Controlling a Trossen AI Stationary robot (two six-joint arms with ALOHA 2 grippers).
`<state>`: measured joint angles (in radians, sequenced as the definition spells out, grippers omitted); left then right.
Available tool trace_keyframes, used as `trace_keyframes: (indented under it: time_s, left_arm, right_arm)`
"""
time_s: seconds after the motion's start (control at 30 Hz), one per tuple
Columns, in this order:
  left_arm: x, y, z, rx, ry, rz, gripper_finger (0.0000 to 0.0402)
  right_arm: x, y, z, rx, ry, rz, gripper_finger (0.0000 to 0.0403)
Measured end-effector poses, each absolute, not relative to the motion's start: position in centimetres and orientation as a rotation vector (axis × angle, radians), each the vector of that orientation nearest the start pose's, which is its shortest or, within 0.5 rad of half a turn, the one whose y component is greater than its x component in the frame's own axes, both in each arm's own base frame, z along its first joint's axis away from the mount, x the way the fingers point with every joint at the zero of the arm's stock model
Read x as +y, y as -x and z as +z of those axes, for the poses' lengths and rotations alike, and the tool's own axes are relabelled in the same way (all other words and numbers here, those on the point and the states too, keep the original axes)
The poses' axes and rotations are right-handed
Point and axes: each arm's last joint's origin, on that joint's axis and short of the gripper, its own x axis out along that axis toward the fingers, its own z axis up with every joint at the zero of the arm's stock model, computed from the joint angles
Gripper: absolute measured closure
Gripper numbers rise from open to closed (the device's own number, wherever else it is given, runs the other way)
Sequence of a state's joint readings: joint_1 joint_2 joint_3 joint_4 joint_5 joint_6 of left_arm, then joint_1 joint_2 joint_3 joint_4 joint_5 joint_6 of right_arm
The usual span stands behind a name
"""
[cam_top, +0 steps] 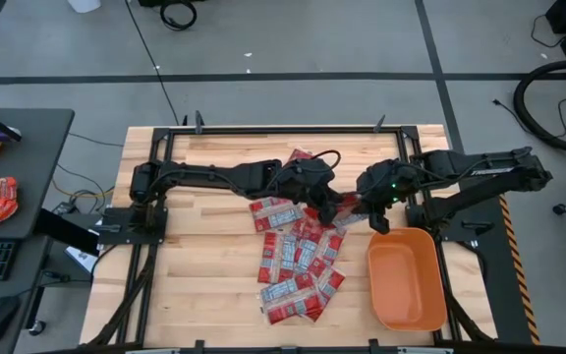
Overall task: Sort popcorn bags into baskets
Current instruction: Put the red popcorn bag into the orange bin
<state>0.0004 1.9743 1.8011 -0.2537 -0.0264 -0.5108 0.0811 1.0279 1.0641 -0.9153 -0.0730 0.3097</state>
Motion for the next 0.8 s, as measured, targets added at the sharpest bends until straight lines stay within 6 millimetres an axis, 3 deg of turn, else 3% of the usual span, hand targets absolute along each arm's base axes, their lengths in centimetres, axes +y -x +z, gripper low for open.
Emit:
trace_keyframes:
  time_s: [0.2,0.33,0.57,0.8]
  left_arm:
    - [0.4,-45.4,32.7,0.492,0.508,0.074,0.0305]
    - [0.7,-44.3,32.6,0.604,0.498,0.002,0.0267]
    - [0.3,-42.6,33.0,0.710,0.438,0.026,0.0257]
    - [0.3,-41.5,34.0,0.717,0.393,0.065,0.0256]
  right_arm:
    - [1.8,-17.8,32.7,0.951,-0.309,0.046,0.0376]
    - [1.9,-17.0,34.3,0.996,-0.334,0.075,0.0369]
    - [2.9,-15.3,36.8,1.130,-0.403,0.259,0.0369]
    - [5.0,-13.6,35.4,1.397,-0.459,0.458,0.0369]
